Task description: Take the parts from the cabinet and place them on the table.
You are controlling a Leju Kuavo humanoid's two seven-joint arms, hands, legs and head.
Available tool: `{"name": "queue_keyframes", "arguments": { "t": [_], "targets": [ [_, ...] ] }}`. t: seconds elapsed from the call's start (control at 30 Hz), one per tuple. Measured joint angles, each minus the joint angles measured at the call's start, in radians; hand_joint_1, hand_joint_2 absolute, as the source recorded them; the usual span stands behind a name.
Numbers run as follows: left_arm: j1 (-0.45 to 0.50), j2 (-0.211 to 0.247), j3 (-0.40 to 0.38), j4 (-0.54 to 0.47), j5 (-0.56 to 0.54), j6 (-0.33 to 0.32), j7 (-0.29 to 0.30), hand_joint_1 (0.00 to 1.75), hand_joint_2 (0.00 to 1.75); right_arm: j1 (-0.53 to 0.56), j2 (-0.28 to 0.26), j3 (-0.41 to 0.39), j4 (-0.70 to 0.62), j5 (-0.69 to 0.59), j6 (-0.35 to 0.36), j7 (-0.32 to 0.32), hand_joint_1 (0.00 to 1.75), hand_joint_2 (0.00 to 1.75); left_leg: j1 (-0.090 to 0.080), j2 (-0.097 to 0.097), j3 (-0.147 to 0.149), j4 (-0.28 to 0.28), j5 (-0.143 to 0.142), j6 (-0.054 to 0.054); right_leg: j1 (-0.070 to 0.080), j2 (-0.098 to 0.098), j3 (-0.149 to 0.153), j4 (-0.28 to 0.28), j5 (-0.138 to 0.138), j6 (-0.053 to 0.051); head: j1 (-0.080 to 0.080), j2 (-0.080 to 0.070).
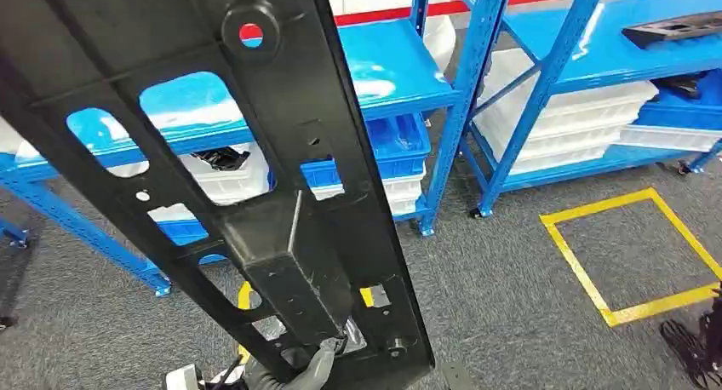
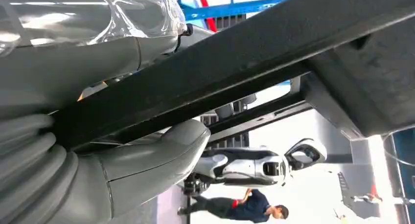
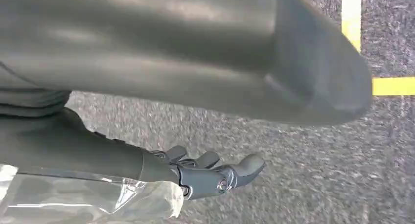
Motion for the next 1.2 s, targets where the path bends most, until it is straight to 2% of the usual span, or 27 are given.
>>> {"name": "queue_keyframes", "arguments": {
  "t": [0.07,0.1,0.13,0.2,0.23,0.27,0.33,0.4,0.43,0.47,0.53,0.6,0.63,0.67,0.7,0.73,0.8,0.83,0.87,0.9,0.93,0.97,1.0,1.03,1.07,1.13,1.2],
  "targets": [
    [-0.006,-0.002,-0.002,0.000,0.000,0.000,0.000,1.75,1.75,0.005,-0.001,0.000,0.000,-0.001,0.000,-0.003,0.00,0.00,0.007,0.018,0.002,-0.013,0.010,0.013,0.003,0.011,-0.002,0.000,0.001,0.012,0.000,0.000],
    [-0.008,-0.003,-0.002,0.000,0.000,0.000,0.000,1.75,1.75,0.005,-0.002,0.000,0.000,-0.003,0.000,-0.004,0.00,0.00,0.006,0.028,0.005,-0.015,0.014,0.019,0.004,-0.029,-0.014,0.025,-0.022,0.013,0.001,0.000],
    [-0.009,-0.005,-0.002,0.000,0.000,0.000,-0.001,1.75,1.75,0.004,-0.002,0.000,0.000,-0.006,0.000,-0.006,0.00,0.00,0.006,0.038,0.003,-0.015,0.014,0.023,0.005,-0.055,-0.040,0.084,-0.060,0.015,0.005,0.000],
    [-0.007,-0.005,-0.003,0.001,0.000,0.000,-0.001,1.75,1.75,0.001,-0.002,0.000,0.000,-0.008,0.000,-0.007,0.00,0.00,0.002,0.064,0.001,-0.015,0.014,0.024,0.002,-0.076,-0.122,0.264,-0.142,0.020,0.007,0.000],
    [-0.007,-0.005,-0.004,0.002,0.000,-0.001,-0.001,1.75,1.75,0.002,-0.002,0.000,0.000,-0.008,0.000,-0.007,0.00,0.00,0.001,0.075,0.000,-0.014,0.014,0.025,0.001,-0.078,-0.149,0.325,-0.160,0.023,0.007,0.000],
    [-0.007,-0.005,-0.005,0.003,0.000,-0.002,-0.001,1.75,1.75,0.004,-0.002,0.000,0.000,-0.009,0.000,-0.007,0.00,0.00,0.001,0.088,0.001,-0.014,0.014,0.024,0.000,-0.079,-0.152,0.338,-0.153,0.024,0.007,0.000],
    [-0.007,-0.005,-0.005,0.005,0.000,-0.002,-0.001,1.75,1.75,0.004,-0.002,0.000,0.000,-0.009,0.000,-0.007,0.00,0.00,0.002,0.104,0.001,-0.014,0.013,0.024,-0.001,-0.083,-0.110,0.260,-0.106,0.026,0.008,0.000],
    [-0.008,-0.006,-0.006,0.006,0.000,-0.002,-0.001,1.75,1.75,0.004,-0.004,0.000,0.000,-0.010,0.000,-0.007,0.00,0.00,0.002,0.117,0.003,-0.013,0.012,0.022,-0.002,-0.104,-0.034,0.121,-0.045,0.026,0.008,0.000],
    [-0.009,-0.006,-0.006,0.006,0.000,-0.002,-0.001,1.75,1.75,0.002,-0.004,0.000,0.000,-0.011,0.000,-0.007,0.00,0.00,0.000,0.124,0.004,-0.010,0.009,0.018,-0.002,-0.155,0.020,0.023,-0.015,0.026,0.008,0.000],
    [-0.010,-0.006,-0.006,0.006,-0.001,-0.002,-0.001,1.75,1.75,-0.001,-0.003,0.000,0.000,-0.011,0.000,-0.007,0.00,0.00,-0.010,0.129,0.002,-0.006,0.007,0.014,0.008,-0.178,0.026,0.001,-0.027,0.023,0.009,0.000],
    [-0.010,-0.006,-0.006,0.006,-0.001,-0.002,-0.001,1.75,1.75,-0.001,-0.003,0.000,0.000,-0.011,0.000,-0.007,0.00,0.00,-0.010,0.129,0.002,-0.006,0.007,0.014,0.008,-0.178,0.026,0.001,-0.027,0.023,0.009,0.000],
    [-0.011,-0.006,-0.006,0.006,-0.001,-0.002,-0.001,1.75,1.75,-0.001,-0.003,0.000,0.000,-0.012,0.000,-0.007,0.00,0.00,-0.011,0.131,0.001,-0.005,0.006,0.013,0.010,-0.171,0.025,0.003,-0.023,0.019,0.009,0.000],
    [-0.012,-0.006,-0.007,0.006,-0.004,-0.003,-0.001,1.75,1.75,-0.001,-0.003,0.000,0.000,-0.017,0.000,-0.009,0.00,0.00,-0.011,0.136,0.000,-0.004,0.007,0.011,0.004,-0.152,0.019,0.003,-0.018,0.008,0.005,0.000],
    [-0.013,-0.006,-0.009,0.007,-0.005,-0.005,-0.001,1.75,1.75,0.002,-0.003,0.000,0.000,-0.019,0.000,-0.011,0.00,0.00,-0.010,0.154,0.001,-0.005,0.008,0.006,0.011,-0.135,0.014,0.004,-0.016,0.001,0.005,0.000],
    [-0.022,-0.006,-0.010,0.007,-0.007,-0.010,-0.001,1.75,1.75,0.001,-0.004,0.000,0.000,-0.025,0.000,-0.019,0.00,0.00,0.002,0.094,-0.029,0.068,-0.051,-0.013,0.003,-0.108,0.010,0.000,-0.004,-0.019,0.003,0.000],
    [-0.023,-0.006,-0.010,0.007,-0.007,-0.011,-0.001,1.75,1.75,-0.001,-0.004,0.000,0.000,-0.027,0.000,-0.024,0.00,0.00,0.004,0.077,-0.065,0.151,-0.095,-0.017,0.003,-0.100,0.006,0.000,-0.002,-0.022,0.002,0.000],
    [-0.022,-0.006,-0.010,0.007,-0.008,-0.011,-0.001,1.75,1.75,-0.002,-0.003,0.000,0.000,-0.028,0.000,-0.027,0.00,0.00,0.005,0.069,-0.106,0.241,-0.134,-0.019,0.003,-0.086,0.002,0.000,0.000,-0.025,0.001,0.000],
    [-0.022,-0.006,-0.011,0.009,-0.008,-0.014,-0.001,1.75,1.75,-0.001,-0.003,0.000,0.000,-0.029,0.000,-0.028,0.00,0.00,0.005,0.066,-0.142,0.318,-0.158,-0.019,0.004,-0.075,-0.001,0.000,0.002,-0.027,0.001,0.000],
    [-0.022,-0.006,-0.011,0.010,-0.008,-0.015,-0.001,1.75,1.75,0.000,-0.003,0.000,0.000,-0.029,0.000,-0.029,0.00,0.00,0.005,0.064,-0.157,0.350,-0.160,-0.019,0.004,-0.063,-0.003,0.000,0.004,-0.028,0.001,0.000],
    [-0.022,-0.006,-0.011,0.011,-0.009,-0.017,-0.001,1.75,1.75,0.002,-0.003,0.000,0.001,-0.030,0.000,-0.031,0.00,0.00,0.005,0.064,-0.145,0.326,-0.138,-0.018,0.004,-0.048,-0.003,0.000,0.005,-0.027,0.001,0.000],
    [-0.023,-0.006,-0.011,0.011,-0.010,-0.017,-0.001,1.75,1.75,0.002,-0.003,0.000,0.001,-0.031,0.000,-0.032,0.00,0.00,0.005,0.062,-0.112,0.261,-0.101,-0.015,0.004,-0.035,-0.003,0.000,0.007,-0.025,0.001,0.000],
    [-0.026,-0.006,-0.011,0.011,-0.010,-0.019,-0.001,1.75,1.75,0.001,-0.003,0.000,0.000,-0.033,0.000,-0.033,0.00,0.00,0.005,0.054,-0.062,0.159,-0.052,-0.011,0.004,-0.020,-0.002,0.001,0.008,-0.023,0.001,0.000],
    [-0.028,-0.006,-0.011,0.011,-0.010,-0.019,-0.001,1.75,1.75,0.001,-0.001,0.000,0.000,-0.033,0.000,-0.035,0.00,0.00,0.006,0.040,-0.031,0.096,-0.024,-0.007,0.004,-0.012,-0.001,0.001,0.009,-0.022,0.001,0.000],
    [-0.030,-0.006,-0.011,0.011,-0.010,-0.019,-0.001,1.75,1.75,0.001,0.000,0.000,0.000,-0.034,0.000,-0.035,0.00,0.00,0.007,0.020,-0.009,0.052,-0.007,-0.005,0.003,-0.008,-0.001,0.001,0.010,-0.021,0.001,0.000],
    [-0.033,-0.006,-0.011,0.011,-0.010,-0.020,-0.001,1.75,1.75,0.000,0.002,0.000,0.000,-0.037,0.000,-0.036,0.00,0.00,0.006,-0.022,0.010,0.005,-0.009,0.001,0.008,0.003,-0.006,0.003,0.013,-0.015,0.001,0.000],
    [-0.034,-0.006,-0.011,0.011,-0.006,-0.025,-0.001,1.75,1.75,0.000,0.003,0.000,0.000,-0.038,0.000,-0.036,0.00,0.00,0.003,-0.006,0.004,0.002,-0.005,-0.002,0.003,0.019,-0.017,0.004,0.018,-0.005,0.002,0.000],
    [-0.036,-0.006,-0.012,0.012,0.000,-0.031,-0.001,1.75,1.75,0.006,0.003,0.000,0.001,-0.036,0.000,-0.031,0.00,0.00,0.002,0.009,0.004,-0.003,0.002,0.008,0.002,0.037,-0.023,0.000,0.024,0.008,0.002,0.000]
  ]
}}
